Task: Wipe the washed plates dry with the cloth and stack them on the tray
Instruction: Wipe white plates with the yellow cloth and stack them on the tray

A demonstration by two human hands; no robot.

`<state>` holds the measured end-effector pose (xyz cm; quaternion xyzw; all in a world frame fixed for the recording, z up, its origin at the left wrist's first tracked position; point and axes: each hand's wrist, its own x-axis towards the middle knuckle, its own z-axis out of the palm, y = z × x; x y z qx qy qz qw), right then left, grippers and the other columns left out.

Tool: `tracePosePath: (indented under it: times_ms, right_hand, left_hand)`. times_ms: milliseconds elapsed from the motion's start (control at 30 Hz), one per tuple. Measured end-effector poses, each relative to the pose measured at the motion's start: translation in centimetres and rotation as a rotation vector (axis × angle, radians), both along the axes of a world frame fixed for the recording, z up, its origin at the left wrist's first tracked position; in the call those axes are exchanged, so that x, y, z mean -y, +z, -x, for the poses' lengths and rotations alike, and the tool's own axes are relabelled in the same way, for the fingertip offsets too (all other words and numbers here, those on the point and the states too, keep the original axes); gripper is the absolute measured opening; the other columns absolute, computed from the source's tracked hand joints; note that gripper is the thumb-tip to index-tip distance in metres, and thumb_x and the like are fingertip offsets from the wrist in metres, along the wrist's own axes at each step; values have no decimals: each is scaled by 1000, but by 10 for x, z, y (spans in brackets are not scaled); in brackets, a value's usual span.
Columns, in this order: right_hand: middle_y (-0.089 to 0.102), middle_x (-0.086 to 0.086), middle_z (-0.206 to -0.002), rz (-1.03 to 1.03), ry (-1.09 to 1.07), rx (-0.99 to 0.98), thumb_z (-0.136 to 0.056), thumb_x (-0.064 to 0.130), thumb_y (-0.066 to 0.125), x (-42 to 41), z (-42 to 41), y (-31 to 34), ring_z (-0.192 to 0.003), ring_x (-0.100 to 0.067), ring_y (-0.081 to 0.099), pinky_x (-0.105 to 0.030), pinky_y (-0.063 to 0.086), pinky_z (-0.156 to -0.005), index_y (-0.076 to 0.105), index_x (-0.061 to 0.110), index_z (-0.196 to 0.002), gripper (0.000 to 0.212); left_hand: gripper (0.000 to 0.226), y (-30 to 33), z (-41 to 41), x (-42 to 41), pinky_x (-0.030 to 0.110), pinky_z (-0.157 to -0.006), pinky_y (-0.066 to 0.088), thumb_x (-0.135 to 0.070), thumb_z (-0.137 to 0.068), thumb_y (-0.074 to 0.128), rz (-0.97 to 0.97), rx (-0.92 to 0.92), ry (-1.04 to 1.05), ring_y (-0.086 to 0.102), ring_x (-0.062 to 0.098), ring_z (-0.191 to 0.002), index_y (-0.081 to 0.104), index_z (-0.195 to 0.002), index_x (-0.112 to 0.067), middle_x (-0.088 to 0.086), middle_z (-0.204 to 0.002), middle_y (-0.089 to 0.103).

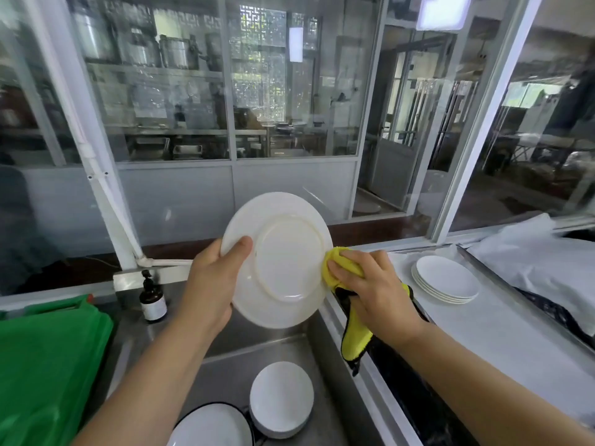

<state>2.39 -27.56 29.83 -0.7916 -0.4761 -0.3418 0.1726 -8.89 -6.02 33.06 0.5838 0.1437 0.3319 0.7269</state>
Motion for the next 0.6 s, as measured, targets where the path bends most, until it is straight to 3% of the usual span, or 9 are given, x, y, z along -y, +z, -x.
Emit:
tracePosePath:
  times_ms: [167,333,433,467,567,600]
  right_hand:
    - [59,-18,-116,-171,-208,-98,-63,-17,69,77,-50,-11,-90,-41,51,-40,43,-85,71,8,-113,56]
    - [59,-18,-117,-295,-307,-184,-66,-18,69,169,-112,-27,-99,-27,39,-39,37,-86,72,10,-111,53]
    - [59,-19,-116,-333,-348,-229,-64,-22,70,227,-151,-43,-99,-26,38,-40,36,-85,72,9,-111,56]
    - [59,-20,-116,-339,-365,-242,-63,-23,70,247,-164,-49,-99,-28,39,-41,36,-84,72,8,-111,57]
    - [60,-21,-115,-320,-406,-277,-65,-22,67,303,-205,-64,-94,-40,46,-41,35,-81,71,8,-110,54]
    - [60,-21,-115,-308,-417,-282,-68,-18,65,319,-217,-69,-92,-41,47,-40,35,-80,72,8,-110,50]
  left_hand:
    - [19,-13,-42,42,29,-66,51,-27,-88,65,-142,-70,-63,70,10,-80,73,-83,-44,-12,-88,74]
    - [19,-36,-109,110,34,-74,52,-31,-89,64,-312,-184,-105,67,14,-85,71,-79,-46,-17,-84,73]
    - [20,-53,-165,163,18,-60,47,-29,-88,66,-435,-241,-107,64,0,-70,69,-71,-40,-18,-73,71]
    - [20,-59,-186,182,15,-56,47,-29,-87,66,-480,-267,-110,64,2,-67,67,-69,-38,-16,-70,70]
    - [7,-80,-253,239,35,-72,52,-33,-88,65,-621,-360,-171,67,23,-82,69,-83,-30,-3,-83,72]
    - [11,-86,-274,257,39,-76,52,-34,-89,63,-705,-390,-179,66,26,-85,70,-90,-25,2,-87,72]
